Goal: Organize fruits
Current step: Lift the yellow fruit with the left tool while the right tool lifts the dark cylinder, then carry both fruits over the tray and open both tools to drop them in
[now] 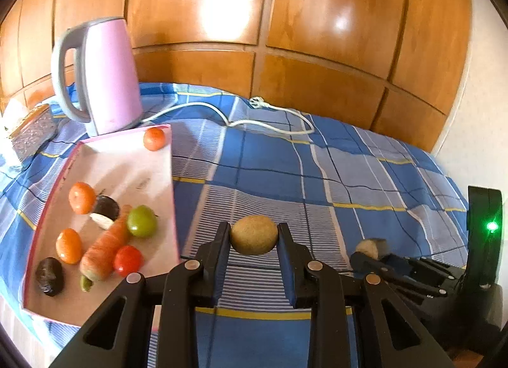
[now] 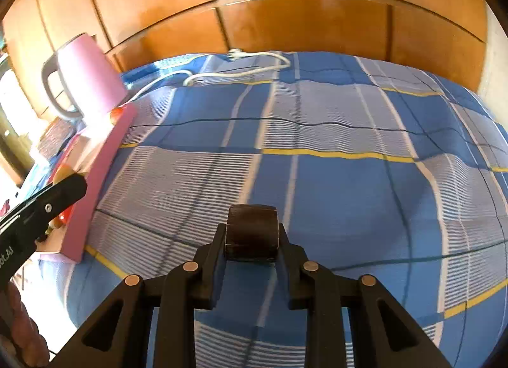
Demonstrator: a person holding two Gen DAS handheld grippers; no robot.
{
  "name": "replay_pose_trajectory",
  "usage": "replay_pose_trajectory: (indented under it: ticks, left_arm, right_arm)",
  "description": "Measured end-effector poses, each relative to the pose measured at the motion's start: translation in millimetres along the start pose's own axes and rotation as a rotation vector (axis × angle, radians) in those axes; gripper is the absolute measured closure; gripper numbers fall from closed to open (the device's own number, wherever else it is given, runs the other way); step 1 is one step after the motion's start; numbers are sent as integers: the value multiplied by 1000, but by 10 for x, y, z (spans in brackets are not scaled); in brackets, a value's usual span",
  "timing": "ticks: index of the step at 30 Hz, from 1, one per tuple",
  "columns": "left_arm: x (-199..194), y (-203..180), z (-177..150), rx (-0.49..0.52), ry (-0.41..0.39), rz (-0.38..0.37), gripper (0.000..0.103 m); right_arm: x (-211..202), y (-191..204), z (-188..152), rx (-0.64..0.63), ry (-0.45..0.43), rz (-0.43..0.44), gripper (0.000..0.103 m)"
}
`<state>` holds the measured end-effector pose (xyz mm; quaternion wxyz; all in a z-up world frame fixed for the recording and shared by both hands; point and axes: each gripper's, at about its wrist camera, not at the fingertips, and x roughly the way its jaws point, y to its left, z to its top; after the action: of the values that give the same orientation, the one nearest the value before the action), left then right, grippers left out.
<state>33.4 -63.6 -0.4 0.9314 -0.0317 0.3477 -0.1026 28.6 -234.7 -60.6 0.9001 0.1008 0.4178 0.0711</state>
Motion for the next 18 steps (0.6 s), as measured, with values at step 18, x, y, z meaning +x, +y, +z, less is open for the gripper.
replay_pose_trajectory:
  ticks: [18]
  left_arm:
    - [-159, 589, 64, -118, -18, 70, 74]
  right_arm:
    - [45, 699, 139, -165, 41, 137, 75]
